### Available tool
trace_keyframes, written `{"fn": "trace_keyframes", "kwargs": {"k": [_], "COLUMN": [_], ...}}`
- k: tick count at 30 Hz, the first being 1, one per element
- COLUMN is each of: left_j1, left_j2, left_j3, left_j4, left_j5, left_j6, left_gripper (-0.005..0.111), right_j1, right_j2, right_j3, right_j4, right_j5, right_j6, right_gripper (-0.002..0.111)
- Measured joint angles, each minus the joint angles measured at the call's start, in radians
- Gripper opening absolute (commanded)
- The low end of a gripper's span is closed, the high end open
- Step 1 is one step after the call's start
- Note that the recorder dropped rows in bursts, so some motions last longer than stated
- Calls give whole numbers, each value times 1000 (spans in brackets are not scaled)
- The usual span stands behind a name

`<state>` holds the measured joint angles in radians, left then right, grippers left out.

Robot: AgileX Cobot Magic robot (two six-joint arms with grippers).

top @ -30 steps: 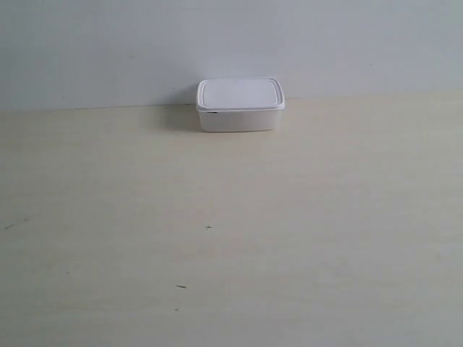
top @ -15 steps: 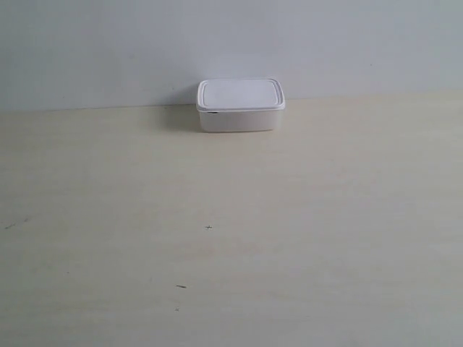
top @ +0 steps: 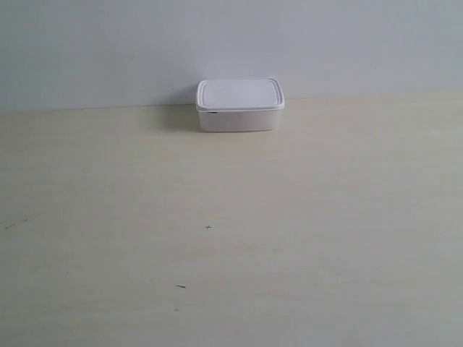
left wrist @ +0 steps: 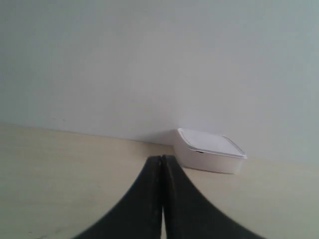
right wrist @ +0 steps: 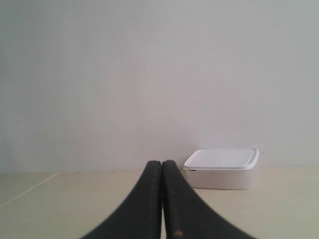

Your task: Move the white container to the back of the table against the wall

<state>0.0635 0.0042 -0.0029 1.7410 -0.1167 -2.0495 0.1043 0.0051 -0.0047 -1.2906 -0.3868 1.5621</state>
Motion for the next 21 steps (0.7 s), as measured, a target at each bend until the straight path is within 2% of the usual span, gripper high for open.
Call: {"fn": "trace_keyframes", "kwargs": {"k": [5, 10, 21], "left_j1": [113, 185, 200], "left_j2": [0, 0, 0], "left_j3": [0, 0, 0], "left_j4": [1, 2, 2], "left_j5": [-1, -1, -1], "left_j6": [0, 0, 0], "left_gripper": [0, 0, 0], "right_j1": [-87, -158, -189], "right_j2": [0, 0, 0], "right_j3": [0, 0, 0], "right_j4": [0, 0, 0], "right_j5": [0, 0, 0], "right_j6": [-1, -1, -2], "right_gripper": [0, 0, 0]}}
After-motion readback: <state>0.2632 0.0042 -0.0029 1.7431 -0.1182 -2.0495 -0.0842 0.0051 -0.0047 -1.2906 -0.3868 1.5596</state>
